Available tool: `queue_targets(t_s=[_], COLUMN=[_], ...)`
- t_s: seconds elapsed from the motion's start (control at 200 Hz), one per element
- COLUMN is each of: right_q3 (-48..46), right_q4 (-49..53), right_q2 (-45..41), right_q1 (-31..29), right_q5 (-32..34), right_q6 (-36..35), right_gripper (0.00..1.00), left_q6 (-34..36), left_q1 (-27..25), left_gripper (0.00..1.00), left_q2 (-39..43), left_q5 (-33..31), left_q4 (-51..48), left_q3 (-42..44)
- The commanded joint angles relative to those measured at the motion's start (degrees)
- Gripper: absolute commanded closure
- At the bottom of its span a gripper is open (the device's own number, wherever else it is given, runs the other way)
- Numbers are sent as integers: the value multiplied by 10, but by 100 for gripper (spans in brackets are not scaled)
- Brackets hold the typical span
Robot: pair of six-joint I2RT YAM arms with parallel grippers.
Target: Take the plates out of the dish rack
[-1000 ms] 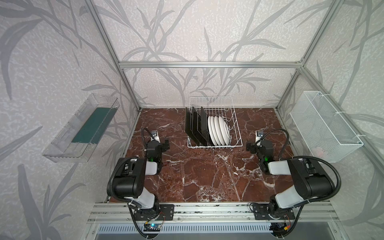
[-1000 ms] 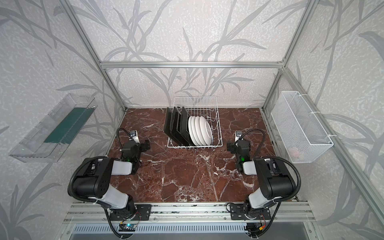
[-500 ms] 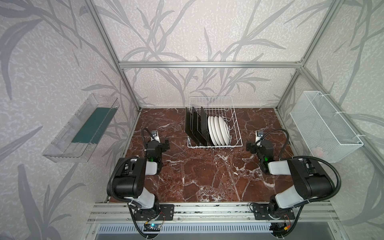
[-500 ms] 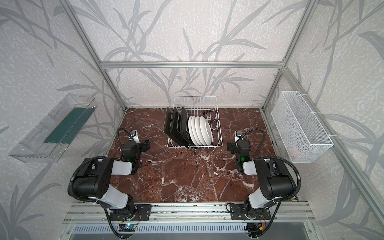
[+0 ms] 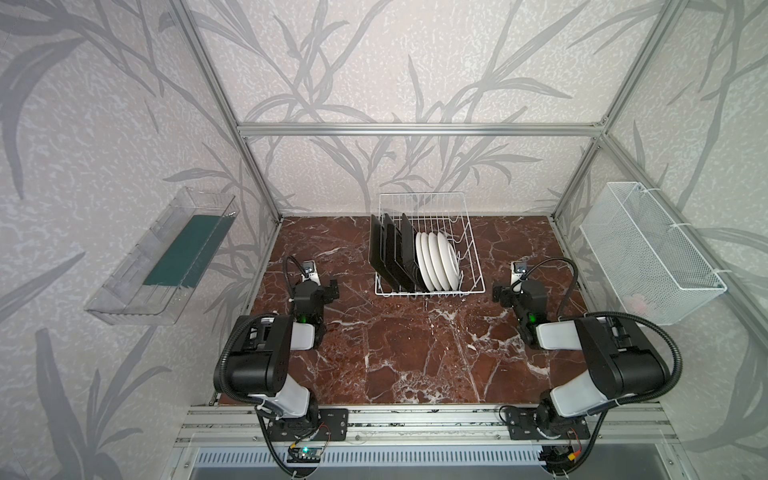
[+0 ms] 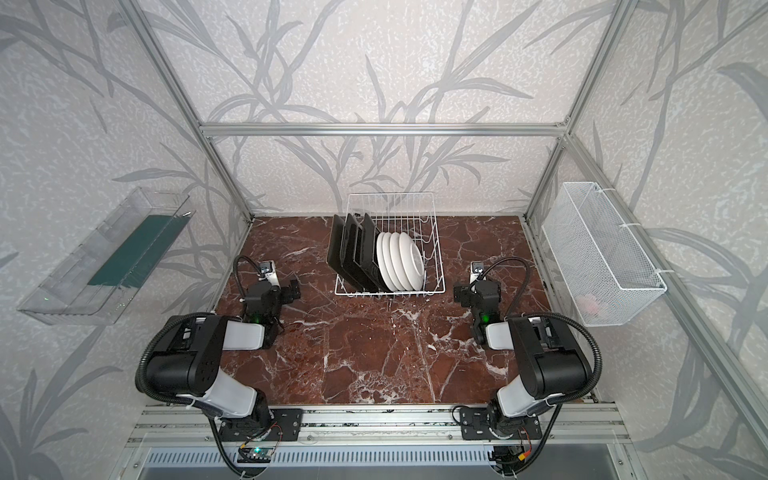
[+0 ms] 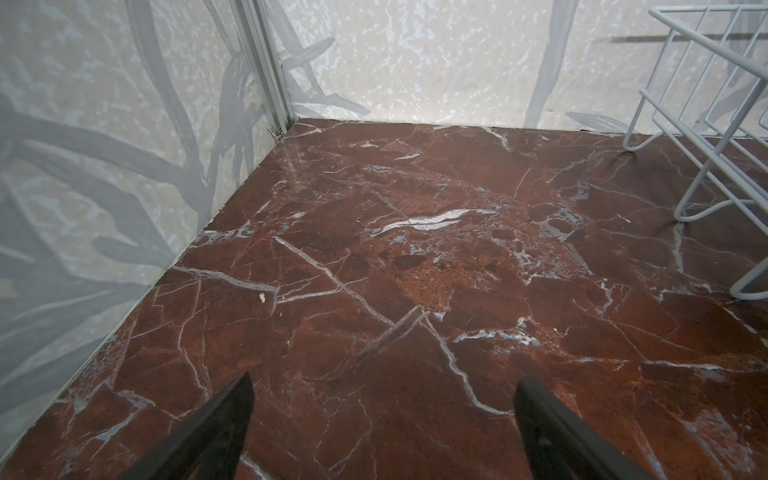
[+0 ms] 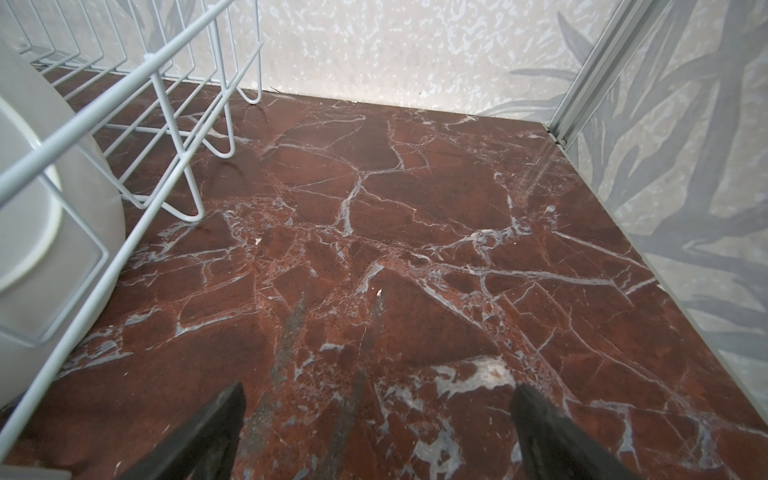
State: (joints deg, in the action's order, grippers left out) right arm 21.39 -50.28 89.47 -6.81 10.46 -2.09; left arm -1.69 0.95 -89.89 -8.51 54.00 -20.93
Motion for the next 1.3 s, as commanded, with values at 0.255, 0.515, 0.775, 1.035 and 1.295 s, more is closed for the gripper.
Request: queue_targets(t_s=[0.255,0.515,0.775,1.035,1.295], right_q3=[10,79,155,226,265], right_q4=[51,267,427,542,578], right_q2=[-74,-210,-297,-338,-356], right_q1=[-1,-1,0,0,-1], right_q5=[35,69,-49,-196,-368], right_q6=[10,45,44,59,75], right_gripper=[1,1,1,1,1], left_q6=[10,-32,-85,-83,-45], left_q1=[-7,-9,-10,-18,-76], left_gripper=[1,1,2,2,5], left_q2=[119,257,323,280,189], left_q5=[19,45,161,234,256], left_q4=[-172,-337,-620,-822,-968], left_q3=[-54,-148,-314,-458,-580])
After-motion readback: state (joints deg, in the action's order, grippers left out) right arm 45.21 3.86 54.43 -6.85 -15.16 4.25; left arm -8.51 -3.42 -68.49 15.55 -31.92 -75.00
